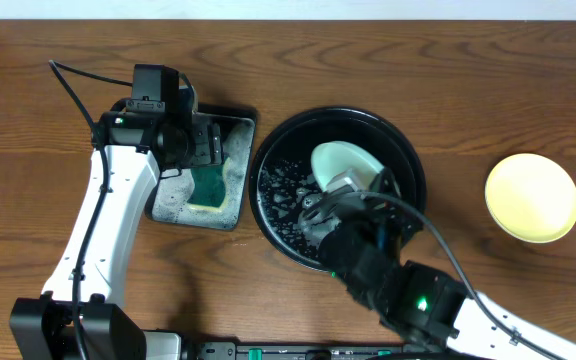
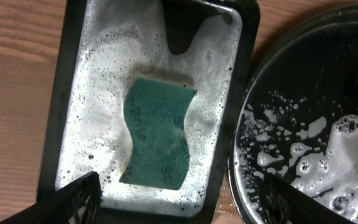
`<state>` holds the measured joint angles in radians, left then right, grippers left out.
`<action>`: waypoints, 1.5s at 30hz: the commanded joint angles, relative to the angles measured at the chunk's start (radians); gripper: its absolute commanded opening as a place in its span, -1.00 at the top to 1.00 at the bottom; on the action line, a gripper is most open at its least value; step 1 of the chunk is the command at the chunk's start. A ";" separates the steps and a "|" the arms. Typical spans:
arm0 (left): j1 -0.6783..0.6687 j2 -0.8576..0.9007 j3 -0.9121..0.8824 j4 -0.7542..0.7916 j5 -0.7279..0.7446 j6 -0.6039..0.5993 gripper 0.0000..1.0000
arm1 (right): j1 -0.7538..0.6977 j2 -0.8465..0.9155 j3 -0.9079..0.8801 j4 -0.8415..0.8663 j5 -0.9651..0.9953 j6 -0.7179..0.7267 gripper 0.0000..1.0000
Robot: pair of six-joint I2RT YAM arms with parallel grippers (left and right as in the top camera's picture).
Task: Clean dirty plates on tray and stack at the side
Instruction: 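Carry the pale green plate right and stack it on the yellow plate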
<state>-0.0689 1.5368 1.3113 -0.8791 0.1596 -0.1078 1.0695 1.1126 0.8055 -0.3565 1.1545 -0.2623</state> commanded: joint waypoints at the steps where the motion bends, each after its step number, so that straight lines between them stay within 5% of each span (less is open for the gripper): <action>1: 0.003 0.000 0.019 -0.002 0.012 -0.001 -0.64 | -0.095 0.005 -0.001 -0.071 -0.127 0.209 0.98; 8: 0.003 0.000 0.019 -0.002 0.012 -0.001 -0.64 | -0.291 0.001 0.000 -0.213 -0.436 0.578 0.98; 14: 0.003 0.000 0.019 -0.002 0.012 -0.001 -0.64 | -0.546 -0.037 0.000 -0.235 -0.669 0.712 0.98; 21: 0.003 0.000 0.019 -0.002 0.012 -0.001 -0.64 | -0.954 -0.060 0.000 -0.201 -1.074 0.706 0.98; 31: 0.003 0.000 0.019 -0.002 0.012 -0.001 -0.65 | -1.502 0.025 -0.001 -0.193 -1.183 0.718 0.98; 38: 0.003 0.000 0.019 -0.002 0.012 -0.001 -0.64 | -1.718 0.175 -0.001 -0.138 -1.144 0.718 0.98; 45: 0.003 0.000 0.019 -0.002 0.012 -0.001 -0.64 | -1.784 0.309 -0.001 -0.084 -1.167 0.698 0.98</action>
<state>-0.0689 1.5368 1.3113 -0.8795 0.1600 -0.1078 -0.7052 1.3979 0.8028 -0.4465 0.0132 0.4404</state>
